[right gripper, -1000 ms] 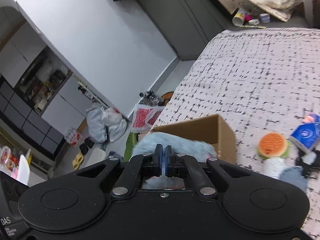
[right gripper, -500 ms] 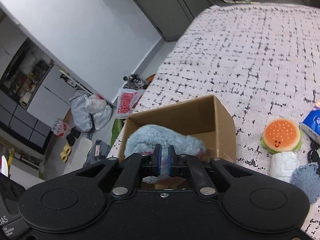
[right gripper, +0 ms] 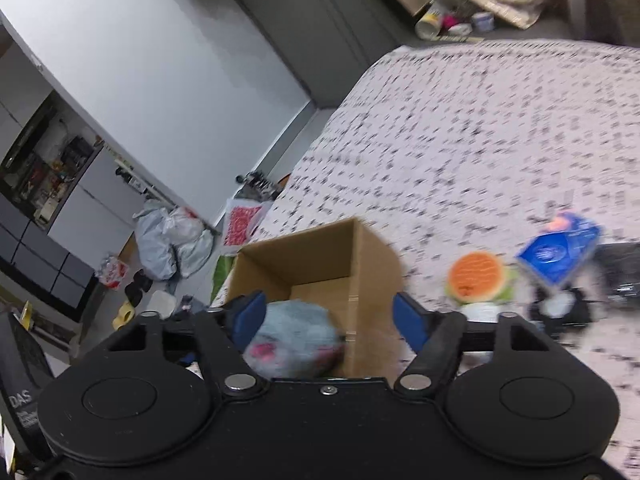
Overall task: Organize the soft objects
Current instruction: 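Carry the plush mouse with the left gripper into the cardboard box and release, then grasp the denim heart plush with the left gripper while the right gripper grasps the black wrapped item, then carry the denim heart to the box and release it with the left gripper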
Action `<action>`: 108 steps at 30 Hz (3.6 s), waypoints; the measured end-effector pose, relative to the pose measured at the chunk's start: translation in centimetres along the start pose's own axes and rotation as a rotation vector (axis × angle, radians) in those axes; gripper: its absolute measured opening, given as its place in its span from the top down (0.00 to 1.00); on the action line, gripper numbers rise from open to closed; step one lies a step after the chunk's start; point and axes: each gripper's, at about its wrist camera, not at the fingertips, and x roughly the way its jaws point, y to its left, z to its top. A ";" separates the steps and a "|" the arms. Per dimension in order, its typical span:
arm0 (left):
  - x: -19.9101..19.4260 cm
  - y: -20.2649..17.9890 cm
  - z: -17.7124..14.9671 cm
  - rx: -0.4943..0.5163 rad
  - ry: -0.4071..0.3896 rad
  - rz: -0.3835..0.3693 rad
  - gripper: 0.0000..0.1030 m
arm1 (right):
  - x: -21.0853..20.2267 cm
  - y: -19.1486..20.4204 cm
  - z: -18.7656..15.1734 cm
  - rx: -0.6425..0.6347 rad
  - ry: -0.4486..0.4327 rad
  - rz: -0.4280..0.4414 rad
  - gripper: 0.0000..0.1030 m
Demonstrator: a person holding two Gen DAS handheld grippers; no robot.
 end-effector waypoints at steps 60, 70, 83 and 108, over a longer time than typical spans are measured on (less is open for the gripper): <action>9.5 -15.8 -11.8 0.120 0.226 0.258 0.35 | -0.8 -22.4 -1.9 0.420 -0.058 -0.064 0.32; 10.0 -15.2 -12.3 0.058 0.274 0.255 0.78 | -0.8 -21.4 -2.1 0.350 -0.076 -0.074 0.72; 4.2 -15.4 -9.8 0.076 0.171 0.100 0.81 | -4.3 -15.5 -2.5 0.185 -0.128 -0.183 0.75; -2.6 -12.1 -5.1 0.104 0.044 -0.001 0.81 | -8.8 -6.0 -3.4 0.002 -0.226 -0.235 0.75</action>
